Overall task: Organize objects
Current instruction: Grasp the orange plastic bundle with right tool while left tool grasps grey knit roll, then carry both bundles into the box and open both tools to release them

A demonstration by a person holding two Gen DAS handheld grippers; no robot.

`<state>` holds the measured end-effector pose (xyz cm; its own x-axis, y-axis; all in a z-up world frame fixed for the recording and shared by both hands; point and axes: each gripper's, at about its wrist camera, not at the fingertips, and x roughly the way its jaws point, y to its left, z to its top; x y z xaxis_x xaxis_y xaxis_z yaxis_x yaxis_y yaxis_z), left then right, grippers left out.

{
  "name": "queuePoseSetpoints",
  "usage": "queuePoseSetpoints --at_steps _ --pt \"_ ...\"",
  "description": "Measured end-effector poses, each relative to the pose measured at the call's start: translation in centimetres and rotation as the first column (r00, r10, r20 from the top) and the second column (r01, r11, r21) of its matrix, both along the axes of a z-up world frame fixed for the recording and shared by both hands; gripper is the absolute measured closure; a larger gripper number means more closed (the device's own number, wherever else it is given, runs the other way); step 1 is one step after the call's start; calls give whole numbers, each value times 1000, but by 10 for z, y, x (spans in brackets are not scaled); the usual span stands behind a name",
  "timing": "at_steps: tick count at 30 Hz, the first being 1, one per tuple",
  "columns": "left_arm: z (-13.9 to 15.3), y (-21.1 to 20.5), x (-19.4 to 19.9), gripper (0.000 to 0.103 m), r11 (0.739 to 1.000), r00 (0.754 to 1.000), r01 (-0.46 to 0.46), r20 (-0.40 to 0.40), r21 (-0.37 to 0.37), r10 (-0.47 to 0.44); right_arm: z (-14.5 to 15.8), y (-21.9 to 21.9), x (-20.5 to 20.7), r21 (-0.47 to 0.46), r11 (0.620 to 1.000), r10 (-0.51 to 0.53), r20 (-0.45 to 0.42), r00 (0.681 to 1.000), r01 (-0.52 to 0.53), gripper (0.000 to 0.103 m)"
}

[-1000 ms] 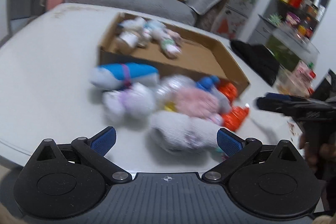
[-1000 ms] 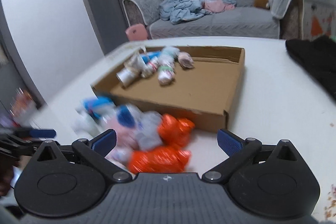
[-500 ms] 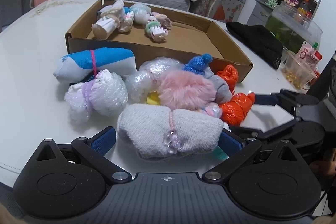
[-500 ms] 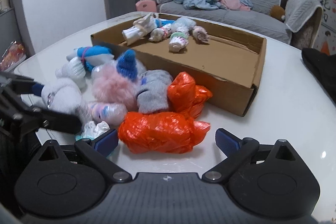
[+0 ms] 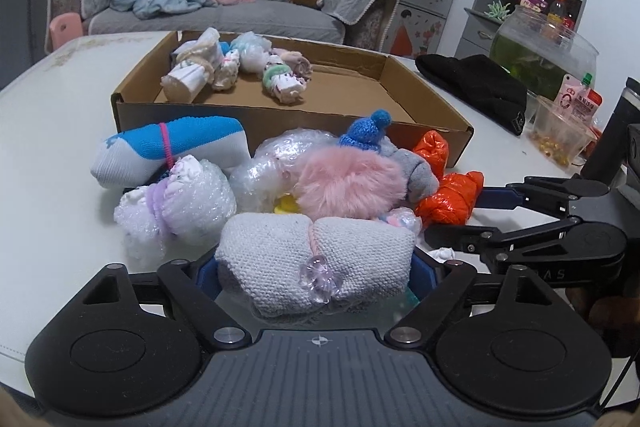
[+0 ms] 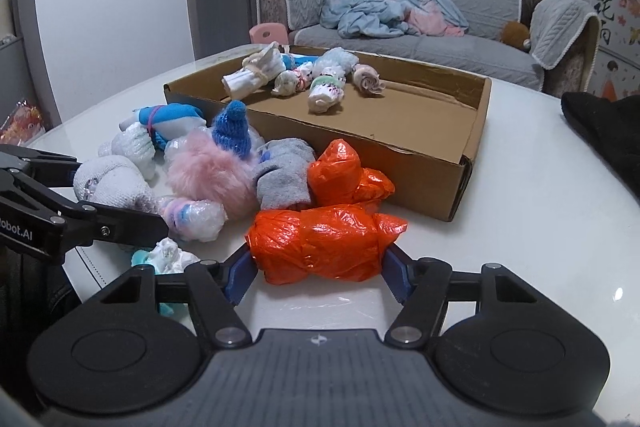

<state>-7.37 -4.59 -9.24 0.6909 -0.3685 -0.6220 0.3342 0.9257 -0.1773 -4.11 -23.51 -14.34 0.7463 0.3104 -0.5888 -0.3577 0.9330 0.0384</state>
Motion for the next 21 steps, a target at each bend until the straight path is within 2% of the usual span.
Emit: queuePoseSetpoints --at_steps 12,21 --pt "15 11 -6 18 1000 999 1 49 27 -3 14 -19 -13 9 999 -33 15 999 33 44" --pt "58 32 -2 18 1000 994 -10 105 16 8 62 -42 -4 21 998 -67 92 993 66 44"
